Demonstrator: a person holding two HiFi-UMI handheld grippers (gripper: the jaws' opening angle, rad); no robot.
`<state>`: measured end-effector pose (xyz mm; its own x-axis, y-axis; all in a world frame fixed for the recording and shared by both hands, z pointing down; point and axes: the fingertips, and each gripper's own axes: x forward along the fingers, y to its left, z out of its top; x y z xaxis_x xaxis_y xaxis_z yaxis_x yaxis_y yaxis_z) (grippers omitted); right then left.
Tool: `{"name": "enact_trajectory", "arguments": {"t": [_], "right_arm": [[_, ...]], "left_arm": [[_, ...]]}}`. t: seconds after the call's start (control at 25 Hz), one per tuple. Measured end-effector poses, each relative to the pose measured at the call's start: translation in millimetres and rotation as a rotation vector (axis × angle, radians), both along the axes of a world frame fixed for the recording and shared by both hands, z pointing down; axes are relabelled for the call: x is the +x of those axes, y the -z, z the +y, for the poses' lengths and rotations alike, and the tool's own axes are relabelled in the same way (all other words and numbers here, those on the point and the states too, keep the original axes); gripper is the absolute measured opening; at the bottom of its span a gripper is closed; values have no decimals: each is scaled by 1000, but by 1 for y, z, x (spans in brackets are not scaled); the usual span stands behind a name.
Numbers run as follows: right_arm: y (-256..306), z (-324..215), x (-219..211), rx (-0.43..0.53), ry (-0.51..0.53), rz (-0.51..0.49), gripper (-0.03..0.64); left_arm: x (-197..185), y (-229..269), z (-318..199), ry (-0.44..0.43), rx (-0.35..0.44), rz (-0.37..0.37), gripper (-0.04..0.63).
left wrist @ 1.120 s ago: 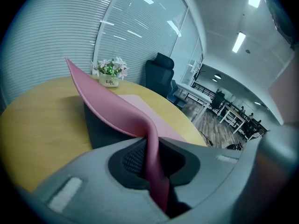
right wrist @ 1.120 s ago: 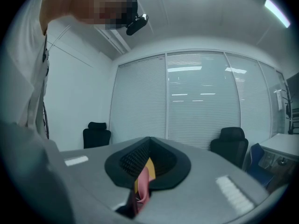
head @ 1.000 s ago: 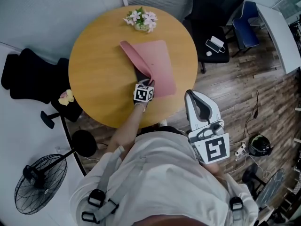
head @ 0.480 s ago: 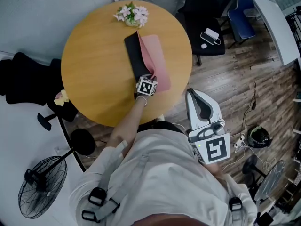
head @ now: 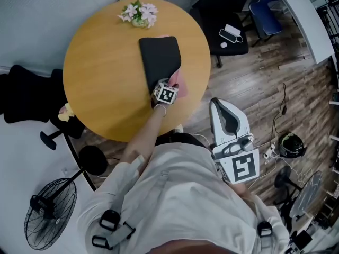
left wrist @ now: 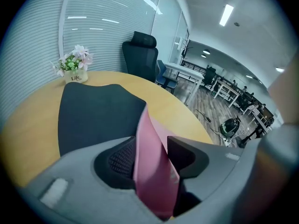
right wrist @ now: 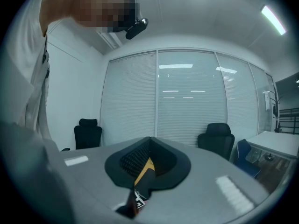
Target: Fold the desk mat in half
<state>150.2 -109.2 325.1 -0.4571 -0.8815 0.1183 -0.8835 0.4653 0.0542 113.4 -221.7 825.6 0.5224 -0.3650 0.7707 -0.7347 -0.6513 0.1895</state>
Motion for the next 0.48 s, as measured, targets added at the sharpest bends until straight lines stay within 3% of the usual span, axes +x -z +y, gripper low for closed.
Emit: {"name": "enact_trajectory", "arguments": {"t": [0.08, 0.2, 0.48], "right_arm": [[-1, 2, 1, 0, -3, 5, 5], [-2, 5, -2, -2, 1, 11, 5], [2, 8, -13, -5, 17, -21, 5]], "left_arm": [[3, 3, 2, 4, -14, 24, 277], [1, 12, 6, 16, -14, 64, 276], [-4, 60, 13, 64, 48, 263, 282]]}}
